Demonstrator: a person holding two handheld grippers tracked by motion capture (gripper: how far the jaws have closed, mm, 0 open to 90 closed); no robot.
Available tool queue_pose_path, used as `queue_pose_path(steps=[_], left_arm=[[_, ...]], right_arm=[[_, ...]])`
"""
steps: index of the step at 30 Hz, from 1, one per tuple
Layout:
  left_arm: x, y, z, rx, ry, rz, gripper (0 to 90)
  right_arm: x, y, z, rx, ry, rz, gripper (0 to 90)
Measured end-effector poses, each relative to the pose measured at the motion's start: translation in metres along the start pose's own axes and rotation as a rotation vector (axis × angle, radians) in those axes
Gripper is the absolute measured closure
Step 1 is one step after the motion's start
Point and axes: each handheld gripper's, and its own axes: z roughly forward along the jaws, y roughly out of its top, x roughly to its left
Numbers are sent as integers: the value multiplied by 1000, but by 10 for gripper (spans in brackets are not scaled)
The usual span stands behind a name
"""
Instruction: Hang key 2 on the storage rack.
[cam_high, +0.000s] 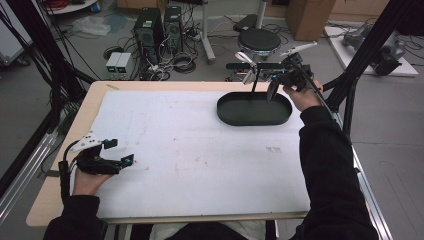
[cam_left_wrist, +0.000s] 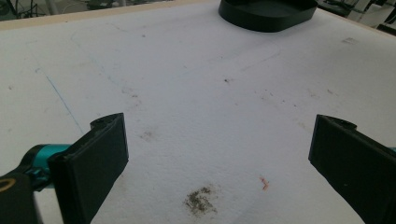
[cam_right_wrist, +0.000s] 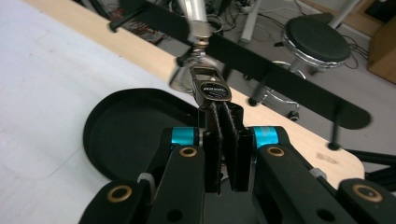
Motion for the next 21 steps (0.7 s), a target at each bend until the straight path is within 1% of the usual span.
queue_pose_path(steps=[2, 5, 9, 15, 17, 21], left_arm=[[0, 0, 0, 0, 0, 0, 52], [0, 0, 0, 0, 0, 1, 52], [0, 0, 0, 0, 0, 1, 52], [0, 0, 0, 0, 1, 1, 52], [0, 0, 0, 0, 1, 0, 52], [0, 0, -1, 0, 2, 0, 52]], right_arm=[[-5, -1, 0, 7, -19, 19, 870], [-12, -3, 0, 7, -36, 34, 870], [-17, -4, -2, 2, -41, 56, 871], [-21, -5, -2, -5, -45, 66, 870], [-21, -6, 0, 5, -46, 71, 870], [-22, -11, 7, 44, -48, 70, 869]])
